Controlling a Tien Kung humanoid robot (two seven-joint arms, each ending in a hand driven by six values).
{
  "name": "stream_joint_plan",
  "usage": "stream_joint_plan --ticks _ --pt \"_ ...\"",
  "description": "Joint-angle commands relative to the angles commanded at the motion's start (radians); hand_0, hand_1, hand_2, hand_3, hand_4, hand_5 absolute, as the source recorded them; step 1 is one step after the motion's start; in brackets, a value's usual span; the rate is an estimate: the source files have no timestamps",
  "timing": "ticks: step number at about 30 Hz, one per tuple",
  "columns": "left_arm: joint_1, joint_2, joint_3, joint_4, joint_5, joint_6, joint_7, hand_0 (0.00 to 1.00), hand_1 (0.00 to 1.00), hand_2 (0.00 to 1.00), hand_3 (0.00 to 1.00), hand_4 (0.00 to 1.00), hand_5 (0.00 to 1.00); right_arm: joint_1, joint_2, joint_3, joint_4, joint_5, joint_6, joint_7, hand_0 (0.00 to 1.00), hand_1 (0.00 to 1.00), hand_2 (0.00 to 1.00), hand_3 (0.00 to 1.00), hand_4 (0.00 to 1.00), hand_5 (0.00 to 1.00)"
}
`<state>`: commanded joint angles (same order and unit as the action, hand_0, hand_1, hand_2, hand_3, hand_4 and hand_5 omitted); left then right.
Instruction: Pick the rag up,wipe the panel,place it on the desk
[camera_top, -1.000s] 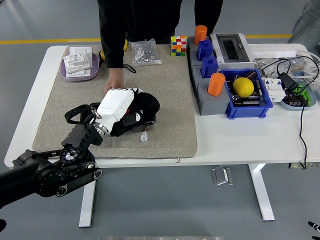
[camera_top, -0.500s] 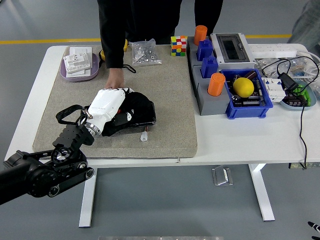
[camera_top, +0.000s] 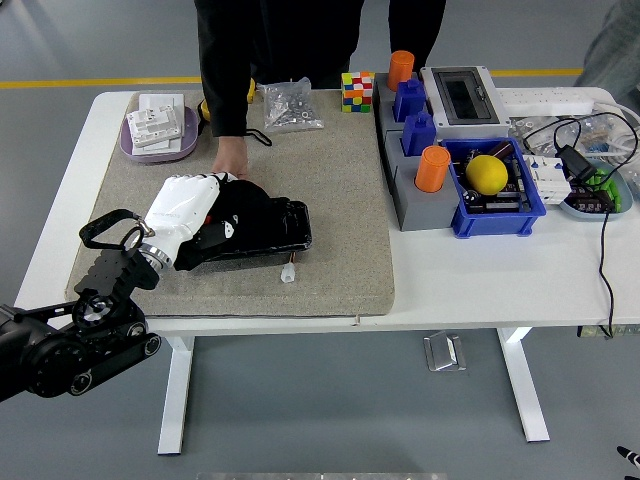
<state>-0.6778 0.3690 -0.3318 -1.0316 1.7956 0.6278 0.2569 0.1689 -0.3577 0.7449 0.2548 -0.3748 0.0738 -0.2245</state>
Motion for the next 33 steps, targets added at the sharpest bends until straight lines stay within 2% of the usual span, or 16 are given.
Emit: stream_joint_plan --ticks 21,33 --pt "0.069 0.083 -0.076 -0.002 0.020 -0.001 -0.012 0.190 0.071 0.660 0.712 0.462 0.030 -0.012 0.005 0.026 -0.002 -0.007 -0.001 0.001 0.772 0.620 0.709 0.641 0.998 0.581" --pt "0.139 0.131 -0.203 0.016 0.048 0.001 -0.021 0.190 0.073 0.659 0.714 0.462 0.032 -0.015 0.012 0.038 -0.001 -0.010 -0.005 0.000 0.771 0.619 0.709 0.642 0.998 0.581"
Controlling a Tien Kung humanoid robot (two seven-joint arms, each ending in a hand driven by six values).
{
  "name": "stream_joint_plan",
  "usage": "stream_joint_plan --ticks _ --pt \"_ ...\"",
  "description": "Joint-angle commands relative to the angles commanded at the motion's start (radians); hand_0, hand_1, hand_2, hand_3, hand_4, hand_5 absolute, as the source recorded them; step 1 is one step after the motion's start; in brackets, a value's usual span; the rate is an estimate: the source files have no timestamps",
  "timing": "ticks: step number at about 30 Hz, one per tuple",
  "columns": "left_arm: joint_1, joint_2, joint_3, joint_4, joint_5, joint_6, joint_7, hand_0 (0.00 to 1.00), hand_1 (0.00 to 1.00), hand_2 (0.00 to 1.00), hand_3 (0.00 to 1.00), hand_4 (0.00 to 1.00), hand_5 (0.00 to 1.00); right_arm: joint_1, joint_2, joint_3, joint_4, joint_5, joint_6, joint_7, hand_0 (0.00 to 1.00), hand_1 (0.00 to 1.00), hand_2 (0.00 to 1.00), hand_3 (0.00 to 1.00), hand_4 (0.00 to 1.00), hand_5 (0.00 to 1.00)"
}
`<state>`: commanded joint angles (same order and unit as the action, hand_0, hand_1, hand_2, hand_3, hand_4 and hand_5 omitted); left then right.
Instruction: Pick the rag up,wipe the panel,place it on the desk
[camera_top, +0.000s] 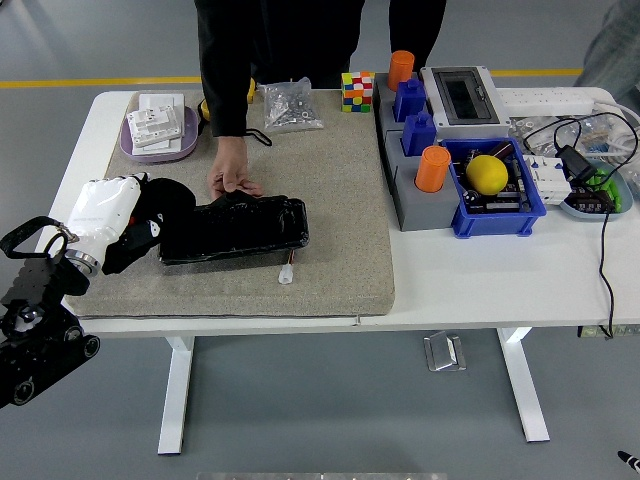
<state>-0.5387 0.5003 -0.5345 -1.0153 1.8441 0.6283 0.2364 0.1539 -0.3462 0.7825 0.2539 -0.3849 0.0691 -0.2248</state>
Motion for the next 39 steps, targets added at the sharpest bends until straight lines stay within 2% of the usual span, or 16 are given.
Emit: stream_joint_plan --ticks 6,10,17,24,25,30,31,36,37,39 --pt "0.026 0.014 -0.046 0.016 0.007 0.001 -0.005 0.190 0.073 0.659 0.714 0.462 0.032 0.000 0.002 0.003 0.000 0.000 -0.001 -0.001 0.771 0.619 0.710 0.642 0.998 0.581" --pt "0.033 0.017 -0.050 0.043 -0.004 0.006 -0.016 0.189 0.073 0.659 0.714 0.462 0.033 0.001 0.004 0.006 0.000 -0.001 -0.002 -0.002 0.772 0.619 0.709 0.643 0.998 0.581" --pt "0.037 0.001 -0.055 0.116 -0.042 0.017 -0.049 0.189 0.073 0.659 0.714 0.461 0.033 0.005 0.008 0.006 0.001 0.000 -0.003 -0.002 0.772 0.619 0.710 0.643 0.998 0.582" --pt "0.050 -0.013 -0.083 0.164 -0.091 0.017 -0.091 0.190 0.080 0.658 0.714 0.461 0.034 0.006 0.010 0.008 0.002 -0.001 -0.004 -0.005 0.772 0.619 0.710 0.643 0.998 0.582" --pt "0.053 -0.016 -0.089 0.167 -0.095 0.017 -0.096 0.256 0.208 0.669 0.716 0.467 0.035 0.006 0.010 0.007 0.001 -0.002 -0.004 -0.005 0.773 0.619 0.710 0.642 0.998 0.582" --pt "0.059 -0.022 -0.091 0.173 -0.123 0.017 -0.110 0.256 0.208 0.669 0.716 0.467 0.035 0.006 0.012 0.008 0.001 -0.003 -0.005 -0.006 0.773 0.619 0.710 0.642 0.998 0.582" --pt "0.061 -0.023 -0.092 0.173 -0.129 0.017 -0.113 0.265 0.378 0.580 0.571 0.476 0.041 0.007 0.012 0.009 0.002 -0.003 -0.005 -0.006 0.772 0.619 0.710 0.642 0.998 0.582" --pt "0.067 -0.031 -0.089 0.171 -0.169 0.017 -0.133 0.265 0.378 0.580 0.571 0.476 0.041 0.006 0.014 0.009 0.000 -0.004 -0.005 -0.007 0.772 0.619 0.710 0.642 0.998 0.582" --pt "0.068 -0.032 -0.089 0.171 -0.176 0.017 -0.138 0.268 0.416 0.587 0.575 0.496 0.080 0.006 0.014 0.009 0.000 -0.004 -0.005 -0.007 0.772 0.619 0.710 0.641 0.998 0.582" --pt "0.069 -0.036 -0.087 0.172 -0.188 0.017 -0.142 0.268 0.416 0.587 0.575 0.496 0.080 0.007 0.014 0.009 0.000 -0.003 -0.005 -0.007 0.772 0.619 0.710 0.641 0.998 0.582"
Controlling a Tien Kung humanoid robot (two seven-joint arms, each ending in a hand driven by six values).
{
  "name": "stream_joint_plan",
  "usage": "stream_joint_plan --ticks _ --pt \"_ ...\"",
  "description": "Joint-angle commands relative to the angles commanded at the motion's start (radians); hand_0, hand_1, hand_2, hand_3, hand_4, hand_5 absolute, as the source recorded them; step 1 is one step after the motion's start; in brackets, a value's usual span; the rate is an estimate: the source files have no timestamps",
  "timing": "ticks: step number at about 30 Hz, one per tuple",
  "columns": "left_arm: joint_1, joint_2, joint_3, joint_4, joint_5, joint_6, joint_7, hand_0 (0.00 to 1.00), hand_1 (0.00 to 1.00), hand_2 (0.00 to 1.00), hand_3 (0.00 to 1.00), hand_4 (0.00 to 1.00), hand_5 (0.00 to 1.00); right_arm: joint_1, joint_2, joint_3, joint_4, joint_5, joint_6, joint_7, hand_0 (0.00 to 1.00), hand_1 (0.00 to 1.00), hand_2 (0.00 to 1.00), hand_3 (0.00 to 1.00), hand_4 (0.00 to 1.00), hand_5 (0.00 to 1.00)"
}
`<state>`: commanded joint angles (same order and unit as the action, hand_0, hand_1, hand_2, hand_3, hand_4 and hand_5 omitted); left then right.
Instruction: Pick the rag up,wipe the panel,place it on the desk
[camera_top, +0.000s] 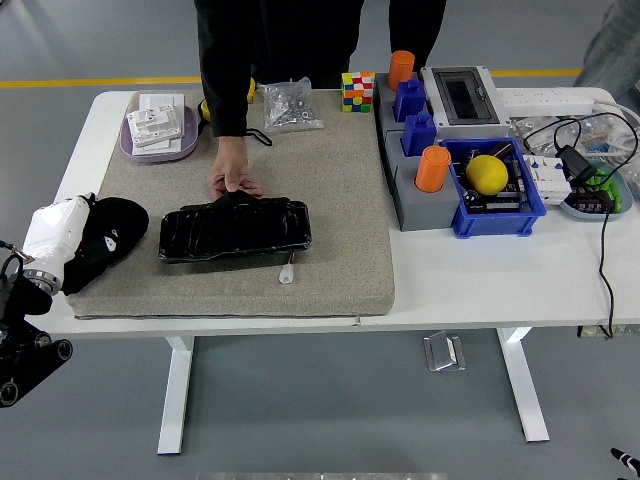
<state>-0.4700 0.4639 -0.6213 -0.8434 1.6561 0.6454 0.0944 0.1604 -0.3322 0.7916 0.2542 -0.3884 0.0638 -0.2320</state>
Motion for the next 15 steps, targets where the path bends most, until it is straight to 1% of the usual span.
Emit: stream_joint_plan --ticks 3,4,9,10,15 --pt "0.000 -0.002 0.003 0.001 0.001 0.000 0.002 0.268 0.416 0.587 0.575 0.496 0.080 0.000 0.000 -0.003 0.000 0.000 0.000 0.000 0.772 0.619 0.710 0.641 0.998 0.582" --pt "-0.001 -0.002 0.005 0.002 0.005 0.000 0.005 0.286 0.428 0.599 0.579 0.520 0.116 0.000 0.000 -0.004 0.001 0.000 -0.001 0.000 0.772 0.619 0.710 0.641 0.998 0.582" --pt "-0.001 0.006 0.006 -0.006 0.012 0.000 0.012 0.286 0.428 0.599 0.579 0.520 0.116 0.000 -0.001 -0.005 0.000 -0.001 -0.001 -0.001 0.772 0.619 0.710 0.641 0.998 0.582" --pt "-0.001 0.007 0.003 -0.011 0.016 0.000 0.013 0.301 0.459 0.717 0.698 0.754 0.259 -0.001 -0.002 -0.005 0.000 0.000 -0.001 -0.002 0.772 0.618 0.710 0.640 0.998 0.583" --pt "-0.003 0.013 -0.010 -0.021 0.019 -0.011 0.014 0.301 0.459 0.717 0.698 0.754 0.259 0.000 -0.002 -0.005 0.000 -0.002 -0.002 -0.001 0.772 0.618 0.710 0.640 0.998 0.583"
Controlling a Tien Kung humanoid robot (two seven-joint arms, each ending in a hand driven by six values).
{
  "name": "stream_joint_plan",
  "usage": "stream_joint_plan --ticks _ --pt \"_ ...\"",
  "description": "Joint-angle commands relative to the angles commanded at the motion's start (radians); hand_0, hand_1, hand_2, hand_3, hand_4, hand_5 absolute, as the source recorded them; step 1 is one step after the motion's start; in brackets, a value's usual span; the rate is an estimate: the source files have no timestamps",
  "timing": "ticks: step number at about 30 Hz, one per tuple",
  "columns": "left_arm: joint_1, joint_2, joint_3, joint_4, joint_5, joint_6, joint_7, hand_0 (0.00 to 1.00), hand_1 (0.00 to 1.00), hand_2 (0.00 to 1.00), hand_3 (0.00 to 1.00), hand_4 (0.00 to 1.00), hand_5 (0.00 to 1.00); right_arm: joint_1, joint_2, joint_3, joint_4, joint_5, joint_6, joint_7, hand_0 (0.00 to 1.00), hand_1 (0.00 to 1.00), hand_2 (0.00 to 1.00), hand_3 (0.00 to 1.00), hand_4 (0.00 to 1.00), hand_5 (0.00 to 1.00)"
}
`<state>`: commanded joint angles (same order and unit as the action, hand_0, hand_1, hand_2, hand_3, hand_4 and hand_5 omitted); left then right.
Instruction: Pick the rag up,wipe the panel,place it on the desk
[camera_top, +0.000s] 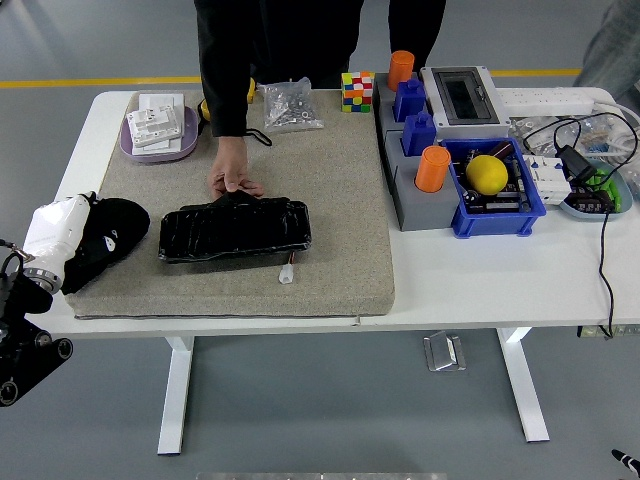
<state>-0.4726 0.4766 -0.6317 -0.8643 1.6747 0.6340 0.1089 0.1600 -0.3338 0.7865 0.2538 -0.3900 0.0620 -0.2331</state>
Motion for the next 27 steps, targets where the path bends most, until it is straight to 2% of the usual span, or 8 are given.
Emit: stream_joint_plan --ticks 1,6,7,12,13,18,19,27 --pt "-0.001 0.002 0.001 -0.001 0.001 -0.004 0.001 0.324 0.502 0.748 0.799 0.964 0.429 0.000 0.000 0.000 0.000 0.000 0.000 0.000 0.772 0.618 0.710 0.638 0.998 0.578" --pt "0.002 0.009 0.003 -0.002 -0.001 -0.027 0.013 0.324 0.502 0.748 0.799 0.964 0.429 -0.001 0.001 0.004 0.000 -0.004 -0.002 0.002 0.772 0.618 0.710 0.638 0.998 0.578" --pt "0.002 0.009 0.005 -0.002 -0.004 -0.030 0.012 0.362 0.547 0.763 0.817 0.998 0.601 -0.002 0.001 0.005 0.000 -0.005 -0.002 0.002 0.772 0.618 0.710 0.638 0.998 0.573" --pt "0.000 0.010 0.008 -0.004 -0.006 -0.041 0.017 0.362 0.547 0.763 0.817 0.998 0.601 -0.003 0.000 0.003 -0.001 -0.005 -0.003 0.002 0.772 0.618 0.710 0.638 0.998 0.573" --pt "0.000 0.011 0.008 -0.005 -0.003 -0.045 0.020 0.365 0.562 0.773 0.824 0.998 0.688 -0.002 -0.001 0.002 -0.001 -0.005 -0.003 0.002 0.772 0.619 0.710 0.634 0.998 0.566" --pt "-0.002 0.019 0.012 -0.010 0.000 -0.059 0.023 0.365 0.562 0.773 0.824 0.998 0.688 -0.001 0.000 0.001 -0.002 -0.004 -0.005 0.003 0.772 0.619 0.710 0.634 0.998 0.566" --pt "-0.002 0.020 0.011 -0.010 0.000 -0.060 0.023 0.369 0.575 0.787 0.836 0.998 0.784 -0.002 0.000 0.000 -0.002 -0.004 -0.005 0.003 0.772 0.618 0.710 0.633 0.998 0.564" --pt "0.007 0.046 -0.016 -0.049 0.007 -0.068 0.023 0.373 0.576 0.790 0.840 0.998 0.837 -0.003 0.001 -0.003 -0.003 -0.004 -0.007 0.005 0.771 0.616 0.710 0.631 0.998 0.559"
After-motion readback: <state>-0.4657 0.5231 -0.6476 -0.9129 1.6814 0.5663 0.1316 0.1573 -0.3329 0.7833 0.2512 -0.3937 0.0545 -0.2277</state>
